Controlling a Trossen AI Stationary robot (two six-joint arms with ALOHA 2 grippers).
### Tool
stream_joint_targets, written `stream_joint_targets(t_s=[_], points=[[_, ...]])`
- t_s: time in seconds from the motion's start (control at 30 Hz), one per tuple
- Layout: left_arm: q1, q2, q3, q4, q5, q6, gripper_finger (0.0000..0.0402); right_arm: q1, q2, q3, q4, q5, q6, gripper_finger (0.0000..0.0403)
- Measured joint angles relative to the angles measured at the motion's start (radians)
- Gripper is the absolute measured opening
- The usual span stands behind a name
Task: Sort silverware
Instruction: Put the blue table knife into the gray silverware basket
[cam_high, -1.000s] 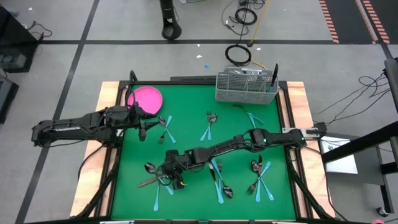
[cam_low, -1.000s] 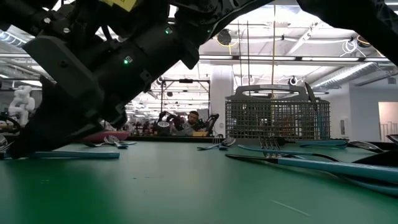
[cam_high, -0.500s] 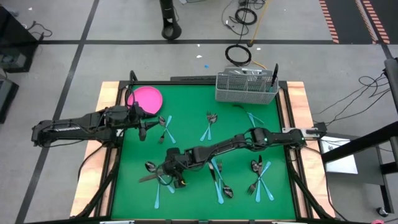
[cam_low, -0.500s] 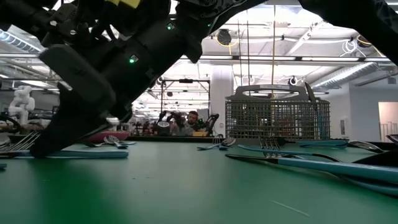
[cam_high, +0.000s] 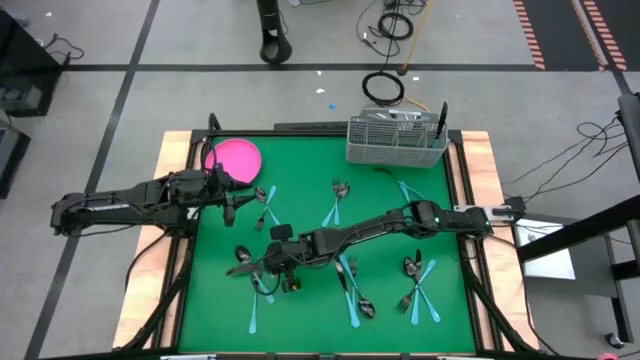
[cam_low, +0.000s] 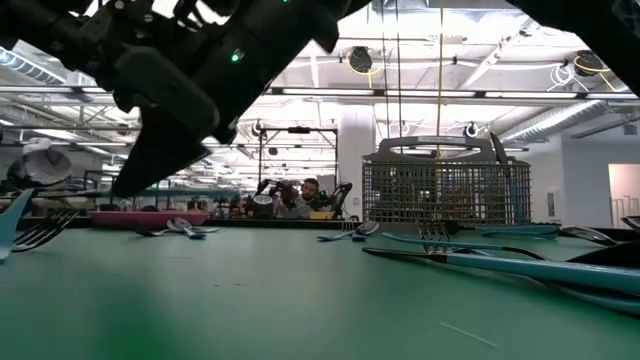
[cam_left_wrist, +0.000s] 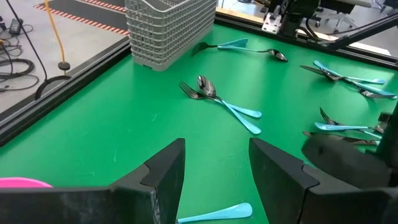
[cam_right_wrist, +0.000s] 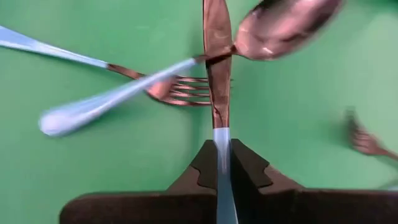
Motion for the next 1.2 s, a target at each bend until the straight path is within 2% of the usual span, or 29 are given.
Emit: stream_joint_targets(t_s=[0.3,0.4,0.73,0.8,0.9,1.03,1.2], points=[[0.0,0.0,0.0,-0.001,0.0,0.005,0.018,0.026,-0.027,0.002,-0.048,0.382,-0.138,0.0001],[0.0,0.0,0.0,-0.001,0.0,0.005,0.018,0.027,-0.029,0.002,-0.073,0.466,-0.146,0.0001],[0.0,0.0,0.0,-0.008,0.0,0.005,0.018,-0.002,-0.105,0.001,-0.246,0.525,0.007,0.0001],[0.0,0.0,0.0,-0.008,0.0,0.006,0.018,-0.012,-0.138,-0.036,-0.254,0.548,0.024,0.0001],[0.0,-0.001,0.0,-0.009,0.01,0.006,0.018,-0.036,-0.227,-0.168,-0.237,0.551,0.069,0.0001],[0.0,-0.002,0.0,-0.009,0.031,0.006,0.018,-0.071,-0.418,-0.468,-0.121,0.559,0.171,0.0001],[0.0,-0.002,0.0,-0.009,0.034,0.007,0.018,-0.09,-0.701,-0.828,0.107,0.607,0.257,0.0001]])
